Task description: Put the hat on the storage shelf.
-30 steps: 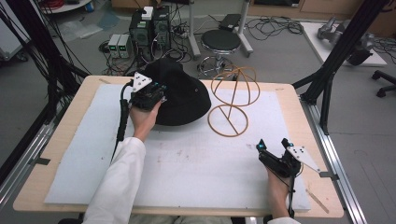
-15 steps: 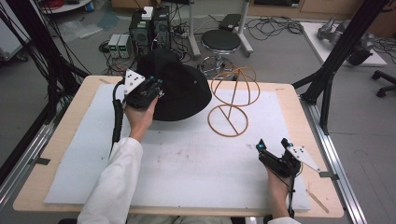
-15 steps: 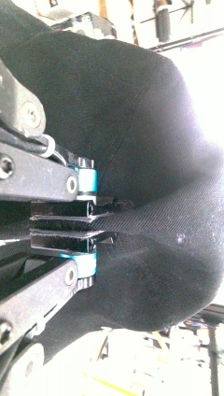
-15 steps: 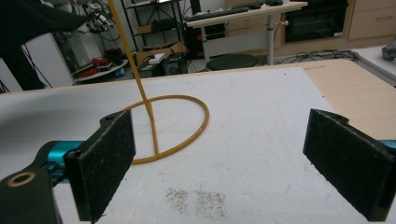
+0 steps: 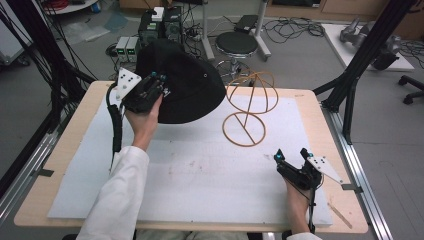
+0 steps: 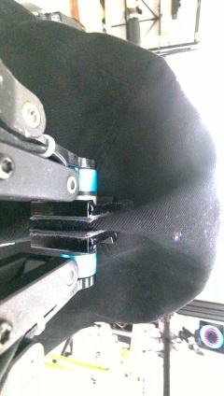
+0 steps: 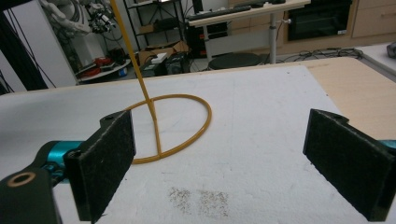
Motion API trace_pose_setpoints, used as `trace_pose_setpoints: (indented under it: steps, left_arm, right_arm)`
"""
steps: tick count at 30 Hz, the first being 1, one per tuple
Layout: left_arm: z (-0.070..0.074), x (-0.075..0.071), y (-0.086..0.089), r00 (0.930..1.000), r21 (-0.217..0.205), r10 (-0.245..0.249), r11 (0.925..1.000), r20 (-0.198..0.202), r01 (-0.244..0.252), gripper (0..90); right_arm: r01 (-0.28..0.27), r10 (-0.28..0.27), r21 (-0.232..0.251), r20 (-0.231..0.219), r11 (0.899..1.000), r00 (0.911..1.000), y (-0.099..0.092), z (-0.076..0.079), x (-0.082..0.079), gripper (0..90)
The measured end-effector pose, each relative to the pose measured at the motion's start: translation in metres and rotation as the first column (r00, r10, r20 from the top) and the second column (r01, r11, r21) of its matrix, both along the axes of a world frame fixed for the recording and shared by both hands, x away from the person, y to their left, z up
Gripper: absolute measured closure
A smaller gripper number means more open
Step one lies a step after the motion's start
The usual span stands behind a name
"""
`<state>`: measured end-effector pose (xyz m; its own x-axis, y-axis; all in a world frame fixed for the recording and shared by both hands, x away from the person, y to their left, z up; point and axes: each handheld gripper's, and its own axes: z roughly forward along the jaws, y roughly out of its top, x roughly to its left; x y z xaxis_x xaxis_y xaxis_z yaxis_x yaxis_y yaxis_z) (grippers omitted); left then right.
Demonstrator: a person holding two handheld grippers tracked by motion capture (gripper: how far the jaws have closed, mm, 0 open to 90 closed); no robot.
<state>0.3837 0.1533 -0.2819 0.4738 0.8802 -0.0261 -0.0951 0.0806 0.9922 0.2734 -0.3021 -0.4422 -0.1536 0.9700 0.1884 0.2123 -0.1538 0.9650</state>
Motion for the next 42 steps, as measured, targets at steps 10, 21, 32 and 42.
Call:
trace_pose_setpoints:
  steps: [10,21,32,42]
  left_arm:
    - [0.017,-0.01,-0.002,0.9955,-0.062,-0.05,0.9966,0.081,0.055,85.6]
    - [0.041,-0.014,-0.027,0.9819,-0.063,-0.127,0.9886,0.14,0.137,85.6]
    - [0.056,-0.01,-0.056,0.9646,-0.056,-0.209,0.9739,0.161,0.22,85.6]
    - [0.071,-0.001,-0.097,0.9396,-0.026,-0.291,0.9536,0.181,0.3,85.6]
  right_arm:
    - [-0.001,0.001,0.006,-0.004,1.0,1.0,0.001,0.0,0.0,8.5]
    - [-0.004,0.004,0.009,-0.004,1.0,1.0,0.0,0.0,0.0,8.5]
    - [-0.006,0.006,0.016,-0.004,1.0,1.0,-0.001,0.0,0.0,8.5]
    - [-0.01,0.01,0.022,-0.004,1.0,0.9999,-0.001,0.0,0.0,8.5]
